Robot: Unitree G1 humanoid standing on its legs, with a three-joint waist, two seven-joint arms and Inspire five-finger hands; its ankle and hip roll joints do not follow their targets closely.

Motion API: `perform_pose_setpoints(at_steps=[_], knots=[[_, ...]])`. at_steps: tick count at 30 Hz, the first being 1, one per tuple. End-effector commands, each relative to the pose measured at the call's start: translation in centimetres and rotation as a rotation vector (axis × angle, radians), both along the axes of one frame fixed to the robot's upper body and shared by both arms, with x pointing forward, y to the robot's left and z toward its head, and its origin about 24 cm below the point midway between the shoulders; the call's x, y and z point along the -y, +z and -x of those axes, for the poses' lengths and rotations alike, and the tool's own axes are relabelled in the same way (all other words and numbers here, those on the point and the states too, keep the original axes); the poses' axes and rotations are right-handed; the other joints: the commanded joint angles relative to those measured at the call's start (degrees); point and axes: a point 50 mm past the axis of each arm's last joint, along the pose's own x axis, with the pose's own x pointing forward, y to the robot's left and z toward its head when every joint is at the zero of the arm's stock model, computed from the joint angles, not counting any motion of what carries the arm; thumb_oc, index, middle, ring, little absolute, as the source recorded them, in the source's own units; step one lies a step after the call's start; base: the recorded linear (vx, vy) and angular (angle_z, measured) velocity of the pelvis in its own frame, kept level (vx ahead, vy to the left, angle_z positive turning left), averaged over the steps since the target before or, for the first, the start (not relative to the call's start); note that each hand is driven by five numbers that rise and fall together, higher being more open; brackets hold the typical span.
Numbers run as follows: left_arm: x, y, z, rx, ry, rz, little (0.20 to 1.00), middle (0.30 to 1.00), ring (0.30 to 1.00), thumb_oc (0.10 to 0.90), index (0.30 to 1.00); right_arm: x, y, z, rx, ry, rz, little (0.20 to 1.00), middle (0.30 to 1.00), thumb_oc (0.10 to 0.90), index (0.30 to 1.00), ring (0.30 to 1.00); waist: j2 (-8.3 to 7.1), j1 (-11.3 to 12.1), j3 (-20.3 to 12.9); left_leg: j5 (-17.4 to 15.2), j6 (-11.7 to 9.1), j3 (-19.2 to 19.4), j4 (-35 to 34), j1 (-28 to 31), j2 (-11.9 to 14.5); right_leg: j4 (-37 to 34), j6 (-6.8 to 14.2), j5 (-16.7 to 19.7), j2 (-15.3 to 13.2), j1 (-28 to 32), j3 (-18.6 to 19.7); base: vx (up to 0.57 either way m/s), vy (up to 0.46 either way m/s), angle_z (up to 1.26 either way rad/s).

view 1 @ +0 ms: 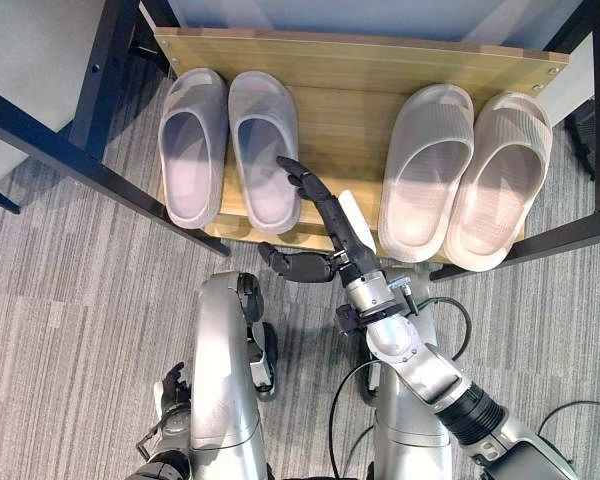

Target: Arrange the slippers neatly on the shoe rack.

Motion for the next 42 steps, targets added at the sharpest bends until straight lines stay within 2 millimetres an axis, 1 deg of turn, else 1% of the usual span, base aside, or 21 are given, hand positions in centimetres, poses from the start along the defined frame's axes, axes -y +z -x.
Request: perform_pose_setpoints(at_steps=[1, 8, 13, 14, 16, 19, 22, 23, 24, 27, 28, 29, 30, 32, 34, 35, 36, 38, 39, 41, 42], knots=[[-2.1, -0.4, 1.8, -0.084, -0.004, -0.087, 0.9, 0.9, 0.9, 0.8, 0.9, -5.0, 6.1, 3.1, 0.206, 0.314, -0.156, 0.9, 0.9, 0.8, 0.9, 0.9, -0.21, 4.6, -1.5, -2.3, -0.7, -8.3, 2.1, 1.6, -2.4, -0.2, -4.7, 8.0, 0.2, 2.0, 6.4, 0.0, 0.0, 0.0], [-2.1, -0.3, 1.7, -0.084, -0.011, -0.089, 0.9, 0.9, 0.9, 0.8, 0.9, -6.0, 6.8, 3.1, 0.231, 0.35, -0.138, 0.9, 0.9, 0.8, 0.9, 0.9, -0.01, 4.8, -1.5, -2.2, -0.8, -8.3, 2.2, 1.6, -2.4, 0.0, -4.7, 7.9, 0.2, 2.0, 6.3, 0.0, 0.0, 0.0], [-2.1, -0.5, 2.1, -0.096, -0.01, -0.088, 0.9, 0.9, 0.9, 0.8, 0.9, -5.5, 6.9, 2.6, 0.267, 0.285, -0.116, 0.9, 0.9, 0.8, 0.9, 0.9, 0.11, 4.8, -1.5, -2.2, -0.7, -8.3, 2.3, 1.6, -2.4, 0.1, -4.6, 7.8, 0.2, 2.0, 6.3, 0.0, 0.0, 0.0], [-2.2, -0.6, 2.3, -0.102, -0.003, -0.088, 0.9, 0.9, 0.9, 0.8, 0.9, -5.0, 7.2, 2.5, 0.299, 0.244, -0.119, 0.9, 0.9, 0.8, 0.9, 0.9, 0.16, 4.7, -1.5, -2.2, -0.7, -8.3, 2.4, 1.6, -2.4, 0.1, -4.6, 7.9, 0.2, 2.0, 6.3, 0.0, 0.0, 0.0], [-2.2, -0.7, 2.5, -0.107, 0.0, -0.089, 0.9, 0.9, 0.9, 0.8, 0.9, -4.8, 7.3, 2.5, 0.312, 0.226, -0.125, 0.9, 0.9, 0.8, 0.9, 0.9, 0.21, 4.7, -1.5, -2.2, -0.7, -8.2, 2.4, 1.6, -2.4, 0.1, -4.6, 7.9, 0.3, 2.0, 6.3, 0.0, 0.0, 0.0], [-2.4, -0.7, 2.7, -0.103, 0.01, -0.096, 0.9, 0.9, 0.9, 0.8, 0.9, -3.6, 8.1, 2.9, 0.392, 0.169, -0.158, 0.9, 0.9, 0.8, 0.9, 0.9, 0.25, 4.6, -1.5, -2.2, -0.6, -8.1, 2.3, 1.6, -2.4, 0.2, -4.6, 7.8, 0.3, 2.0, 6.3, 0.0, 0.0, 0.0], [-2.5, -0.6, 2.7, -0.09, 0.023, -0.105, 0.9, 0.9, 0.9, 0.8, 0.9, -2.2, 9.4, 4.1, 0.546, 0.111, -0.167, 0.9, 0.9, 0.8, 0.9, 0.9, 0.25, 4.4, -1.5, -2.1, -0.5, -8.1, 2.0, 1.6, -2.4, -0.1, -4.5, 7.6, 0.2, 2.0, 6.3, 0.0, 0.0, 0.0], [-2.4, -0.6, 2.7, -0.09, 0.022, -0.105, 0.9, 0.9, 0.9, 0.8, 0.9, -2.2, 9.4, 4.2, 0.546, 0.11, -0.166, 0.9, 0.9, 0.8, 0.9, 0.9, 0.28, 4.4, -1.5, -2.1, -0.5, -8.1, 2.0, 1.6, -2.4, -0.1, -4.5, 7.7, 0.2, 2.0, 6.3, 0.0, 0.0, 0.0], [-2.5, -0.6, 2.8, -0.087, 0.025, -0.11, 0.9, 0.9, 0.9, 0.8, 0.9, -1.7, 9.7, 4.7, 0.576, 0.106, -0.175, 0.9, 0.9, 0.8, 0.9, 0.9, 0.27, 4.3, -1.5, -2.1, -0.5, -8.1, 2.0, 1.6, -2.4, -0.1, -4.5, 7.6, 0.1, 2.0, 6.4, 0.0, 0.0, 0.0], [-2.5, -0.3, 2.5, -0.048, 0.042, -0.119, 0.9, 0.9, 0.9, 0.8, 0.9, 0.2, 9.7, 6.2, 0.646, 0.088, -0.188, 0.9, 0.9, 0.8, 0.9, 0.9, -0.14, 4.1, -1.5, -1.9, -0.6, -8.3, 2.0, 1.6, -2.6, -0.1, -4.4, 7.5, -0.1, 2.0, 6.2, 0.0, 0.0, 0.0], [-2.5, -0.3, 2.5, -0.048, 0.041, -0.118, 0.9, 0.9, 0.9, 0.8, 0.9, 0.2, 9.7, 6.2, 0.646, 0.088, -0.187, 0.9, 0.9, 0.8, 0.9, 0.9, -0.1, 4.1, -1.5, -1.9, -0.6, -8.3, 2.0, 1.6, -2.6, -0.1, -4.4, 7.5, -0.2, 2.0, 6.2, 0.0, 0.0, 0.0], [-2.7, 0.0, 2.3, -0.016, 0.066, -0.118, 0.9, 0.9, 0.9, 0.8, 0.9, 1.7, 9.7, 7.4, 0.697, 0.086, -0.203, 0.9, 0.9, 0.8, 0.9, 0.9, -0.51, 4.0, -1.5, -1.7, -0.7, -8.5, 1.9, 1.6, -2.6, -0.3, -4.3, 7.6, -0.4, 2.1, 6.2, 0.0, 0.0, 0.0], [-2.7, 0.1, 2.1, 0.006, 0.074, -0.116, 0.9, 0.9, 0.9, 0.8, 0.9, 2.5, 9.7, 8.2, 0.723, 0.088, -0.216, 0.9, 0.9, 0.8, 0.9, 0.9, -0.59, 4.0, -1.5, -1.7, -0.7, -8.5, 1.9, 1.6, -2.6, -0.5, -4.2, 7.6, -0.6, 2.1, 6.1, 0.0, 0.0, 0.0], [-3.0, 0.6, 1.8, 0.055, 0.094, -0.13, 0.9, 0.9, 0.9, 0.8, 0.9, 4.2, 9.3, 9.3, 0.743, 0.065, -0.237, 0.9, 0.9, 0.8, 0.9, 0.9, -0.88, 3.8, -1.5, -1.3, -0.8, -8.6, 1.6, 1.6, -2.6, -1.0, -4.0, 7.7, -1.1, 2.1, 5.8, 0.0, 0.0, 0.0], [-3.3, 1.3, 1.2, 0.102, 0.101, -0.154, 0.9, 0.9, 0.9, 0.8, 0.9, 5.2, 8.6, 9.2, 0.687, 0.053, -0.24, 0.9, 0.9, 0.8, 0.9, 0.9, -0.78, 3.8, -1.6, -0.8, -0.9, -8.7, 1.1, 1.6, -2.6, -1.7, -3.7, 7.9, -1.6, 2.5, 5.5, -0.03, 0.024, 0.04], [-3.5, 2.1, 0.4, 0.158, 0.105, -0.163, 0.9, 0.9, 0.9, 0.8, 0.9, 6.2, 8.1, 9.5, 0.613, 0.074, -0.283, 0.9, 0.9, 0.8, 0.9, 0.9, -0.98, 3.6, -2.4, 0.2, -0.9, -8.5, -1.3, 1.6, -2.4, -4.9, -3.7, 8.3, -2.4, 3.0, 4.6, -0.07, 0.044, 0.06], [-4.0, 3.5, -0.9, 0.252, 0.095, -0.185, 0.9, 0.9, 0.9, 0.8, 0.9, 6.9, 7.4, 9.0, 0.533, 0.082, -0.313, 0.9, 0.9, 0.8, 0.9, 0.9, -1.13, 3.7, -4.1, 1.7, -0.7, -7.7, -6.5, 1.6, -1.9, -10.2, -4.1, 9.2, -3.7, 3.6, 3.1, -0.07, 0.037, 0.04], [-4.0, 3.5, -0.9, 0.252, 0.095, -0.185, 0.9, 0.9, 0.9, 0.8, 0.9, 6.9, 7.4, 9.0, 0.533, 0.082, -0.313, 0.9, 0.9, 0.8, 0.9, 0.9, -1.15, 3.7, -4.1, 1.8, -0.7, -7.6, -6.6, 1.6, -2.0, -10.4, -4.1, 9.3, -3.7, 3.6, 3.1, -0.09, 0.014, 0.12], [-3.8, 5.1, -2.3, 0.352, 0.046, -0.215, 0.9, 0.9, 0.9, 0.8, 0.9, 7.2, 7.0, 9.1, 0.508, 0.09, -0.331, 0.9, 0.9, 0.8, 0.9, 0.9, -1.51, 4.1, -6.0, 4.4, -0.5, -6.6, -13.2, 1.6, -2.0, -17.1, -4.1, 10.8, -4.8, 4.7, 1.3, -0.15, -0.002, 0.23], [-3.2, 6.5, -3.2, 0.438, -0.012, -0.241, 0.9, 0.9, 0.9, 0.8, 0.9, 7.8, 6.6, 9.6, 0.49, 0.081, -0.395, 0.9, 0.9, 0.8, 0.9, 0.9, -1.68, 4.4, -8.4, 6.7, -0.7, -6.7, -18.8, 1.7, -2.3, -21.9, -3.9, 11.5, -5.5, 5.3, 0.0, -0.12, 0.008, 0.31], [-3.2, 6.5, -3.1, 0.437, -0.013, -0.242, 0.9, 0.9, 0.9, 0.8, 0.9, 7.8, 6.6, 9.6, 0.489, 0.08, -0.395, 0.9, 0.9, 0.8, 0.9, 0.9, -1.67, 4.4, -8.5, 6.9, -0.7, -6.6, -19.0, 1.7, -2.3, -22.1, -3.9, 11.7, -5.5, 5.4, -0.1, -0.06, 0.021, 0.21]])
